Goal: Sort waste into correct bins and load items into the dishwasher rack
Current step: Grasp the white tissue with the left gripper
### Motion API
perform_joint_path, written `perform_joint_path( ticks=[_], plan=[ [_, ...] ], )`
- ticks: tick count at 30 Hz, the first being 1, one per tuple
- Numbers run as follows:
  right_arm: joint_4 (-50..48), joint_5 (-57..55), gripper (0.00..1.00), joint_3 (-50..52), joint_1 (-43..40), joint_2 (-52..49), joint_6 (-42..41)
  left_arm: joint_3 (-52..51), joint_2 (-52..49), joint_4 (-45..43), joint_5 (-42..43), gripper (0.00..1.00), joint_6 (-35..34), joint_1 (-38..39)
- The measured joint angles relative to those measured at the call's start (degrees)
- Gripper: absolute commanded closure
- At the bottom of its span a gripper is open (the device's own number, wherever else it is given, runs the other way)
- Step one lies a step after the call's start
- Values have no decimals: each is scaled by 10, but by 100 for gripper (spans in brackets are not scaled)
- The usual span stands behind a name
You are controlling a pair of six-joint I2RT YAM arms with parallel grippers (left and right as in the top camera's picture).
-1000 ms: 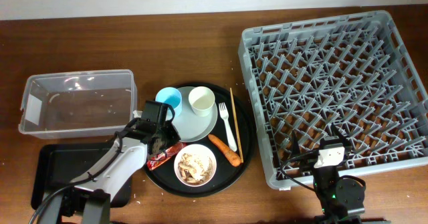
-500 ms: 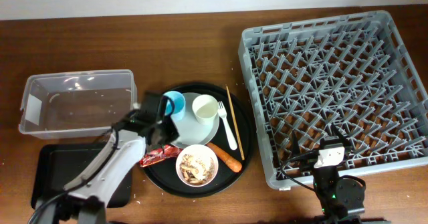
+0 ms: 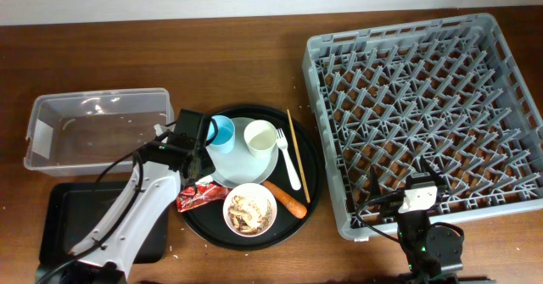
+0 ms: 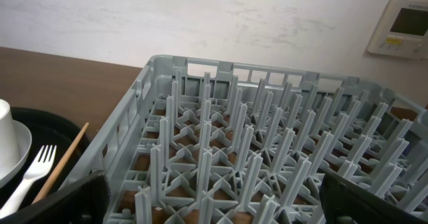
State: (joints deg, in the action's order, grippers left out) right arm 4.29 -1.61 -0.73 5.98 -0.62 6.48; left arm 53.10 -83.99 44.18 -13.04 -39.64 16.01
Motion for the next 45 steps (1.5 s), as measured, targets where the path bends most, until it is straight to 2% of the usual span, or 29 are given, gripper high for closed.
perform_joint_path(
  ticks=[7, 12, 15, 22, 24, 29, 34, 36, 37, 38, 45],
  plan=[
    [0, 0, 1, 0, 0, 0, 0, -82, 0, -88, -10, 47, -53, 0],
    [0, 0, 1, 0, 0, 0, 0, -89, 0, -106, -27, 47, -65, 0],
    [0, 0, 1, 0, 0, 0, 0, -109, 0, -136, -36, 56, -67, 0],
    [0, 0, 1, 0, 0, 0, 0, -120, 0, -173, -38, 57, -69, 0],
    [0, 0, 1, 0, 0, 0, 0, -123, 0, -185, -38, 51, -69, 0],
    [0, 0, 1, 0, 0, 0, 0, -134, 0, -203, -39, 54, -70, 0],
    [0, 0, 1, 0, 0, 0, 0, -148, 0, -228, -37, 75, -73, 0],
    [0, 0, 1, 0, 0, 0, 0, -150, 0, -228, -33, 87, -75, 0],
    [0, 0, 1, 0, 0, 0, 0, -150, 0, -228, -32, 97, -77, 0],
    [0, 0, 1, 0, 0, 0, 0, -150, 0, -228, -31, 100, -78, 0],
    [0, 0, 1, 0, 0, 0, 0, -150, 0, -228, -30, 100, -78, 0]
  ],
)
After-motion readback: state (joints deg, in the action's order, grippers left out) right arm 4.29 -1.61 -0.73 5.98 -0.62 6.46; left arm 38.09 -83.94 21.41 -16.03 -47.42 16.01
